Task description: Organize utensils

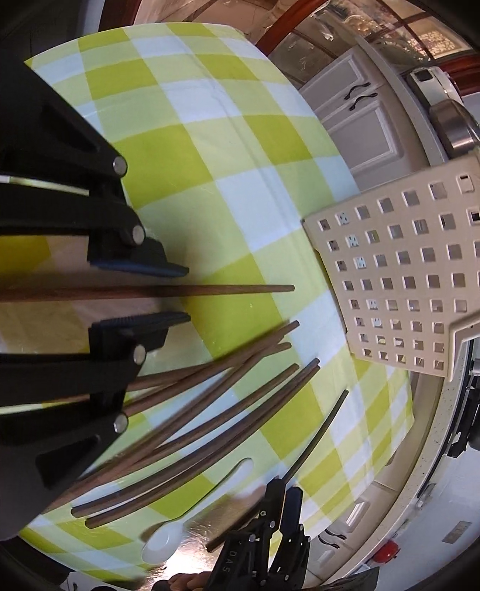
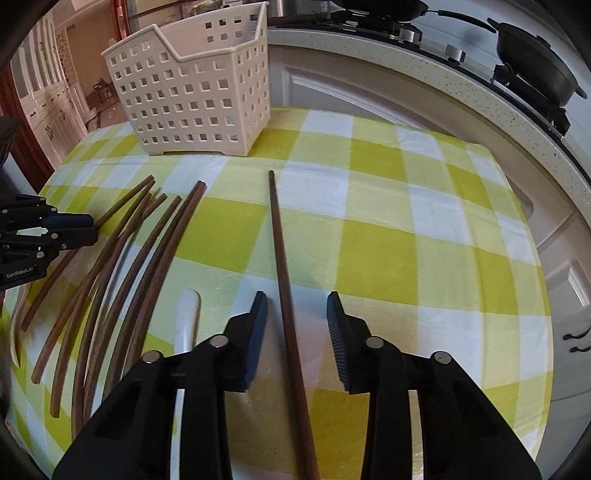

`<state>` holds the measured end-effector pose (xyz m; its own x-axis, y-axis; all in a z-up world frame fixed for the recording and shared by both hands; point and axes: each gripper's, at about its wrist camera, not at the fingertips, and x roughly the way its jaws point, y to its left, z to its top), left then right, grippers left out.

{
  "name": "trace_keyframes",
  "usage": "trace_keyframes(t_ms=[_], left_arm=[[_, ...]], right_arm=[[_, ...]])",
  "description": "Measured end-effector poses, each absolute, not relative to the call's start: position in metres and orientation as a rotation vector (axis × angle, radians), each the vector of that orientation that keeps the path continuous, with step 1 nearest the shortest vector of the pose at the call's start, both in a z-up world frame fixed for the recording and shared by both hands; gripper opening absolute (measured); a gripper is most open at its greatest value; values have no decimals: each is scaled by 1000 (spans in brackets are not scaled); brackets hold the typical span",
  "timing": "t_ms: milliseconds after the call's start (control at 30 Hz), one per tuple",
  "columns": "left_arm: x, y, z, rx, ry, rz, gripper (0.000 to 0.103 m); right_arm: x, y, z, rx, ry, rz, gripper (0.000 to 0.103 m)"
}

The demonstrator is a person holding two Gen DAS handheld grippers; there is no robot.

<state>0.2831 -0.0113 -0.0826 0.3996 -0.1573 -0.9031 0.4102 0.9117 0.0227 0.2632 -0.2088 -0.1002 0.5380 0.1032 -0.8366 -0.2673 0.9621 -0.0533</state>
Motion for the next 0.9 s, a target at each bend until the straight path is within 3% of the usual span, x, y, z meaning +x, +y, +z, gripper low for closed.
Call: trace_keyframes(t_ms=[33, 133, 400, 900], left_arm=[[285, -12, -83, 260, 1105, -357, 6], [289, -13, -81, 248, 1109, -357, 6], [276, -13, -54, 225, 1043, -367, 6], [234, -16, 64, 148, 779, -378, 6]], right_arm=[[264, -208, -100, -182, 979, 224, 22], [265, -208, -100, -185, 975, 211, 10], [257, -211, -77, -167, 912, 217, 9], [221, -210, 16, -134, 713, 228, 9]])
